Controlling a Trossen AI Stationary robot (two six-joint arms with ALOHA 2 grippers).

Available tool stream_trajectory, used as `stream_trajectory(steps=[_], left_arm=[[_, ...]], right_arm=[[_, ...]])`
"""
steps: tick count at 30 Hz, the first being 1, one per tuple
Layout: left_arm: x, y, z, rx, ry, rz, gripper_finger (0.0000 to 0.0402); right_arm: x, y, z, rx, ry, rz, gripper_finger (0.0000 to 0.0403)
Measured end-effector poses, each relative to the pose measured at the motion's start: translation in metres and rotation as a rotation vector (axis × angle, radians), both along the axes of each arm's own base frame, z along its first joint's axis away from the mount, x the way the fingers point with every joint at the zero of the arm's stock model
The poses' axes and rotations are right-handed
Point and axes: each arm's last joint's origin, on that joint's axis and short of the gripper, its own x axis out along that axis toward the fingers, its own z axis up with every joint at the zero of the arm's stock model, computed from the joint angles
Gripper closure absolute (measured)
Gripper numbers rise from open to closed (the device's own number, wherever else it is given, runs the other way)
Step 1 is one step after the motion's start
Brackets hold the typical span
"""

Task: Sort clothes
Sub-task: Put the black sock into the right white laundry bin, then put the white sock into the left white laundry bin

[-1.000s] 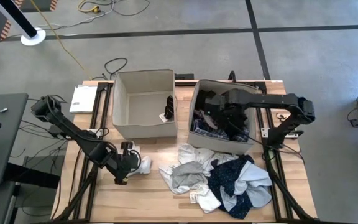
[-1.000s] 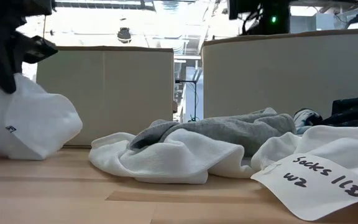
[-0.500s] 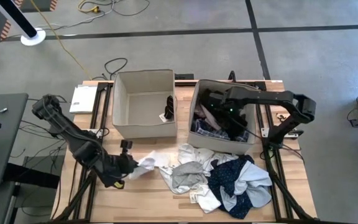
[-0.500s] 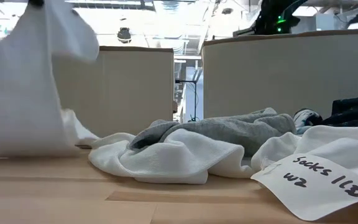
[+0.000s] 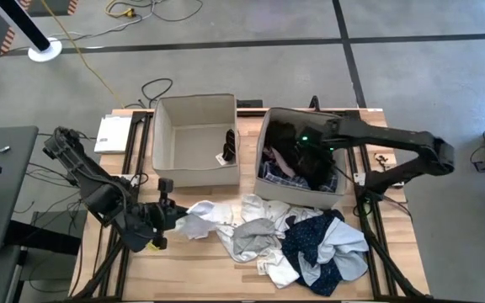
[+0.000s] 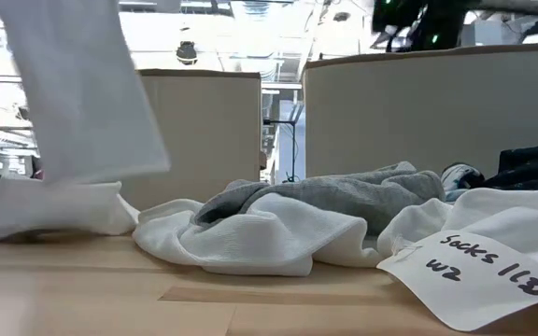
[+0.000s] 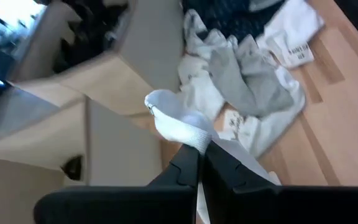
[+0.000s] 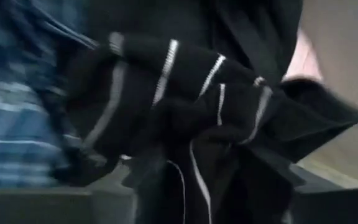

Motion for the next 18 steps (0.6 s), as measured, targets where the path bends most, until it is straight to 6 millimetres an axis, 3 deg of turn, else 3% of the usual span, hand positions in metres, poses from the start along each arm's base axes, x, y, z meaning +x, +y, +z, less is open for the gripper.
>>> stream_trajectory(steps=[4,10,18], left_arm=[[0.0,0.002,0.013,0.054,-0.054,0.013,0.0401],[0.001,0.004,0.027,0.124,-0.124,0.048,0.0401],[0.008,0.008,0.035,0.144,-0.159,0.048,0.0401]], right_arm=[[-0.014,0.012,0.026,-0.05,-0.186,0.027,0.015],[-0.023,0.041,0.058,-0.098,-0.465,0.158,0.0149],[0.003,0.092,0.076,-0.146,-0.724,0.464,0.015]])
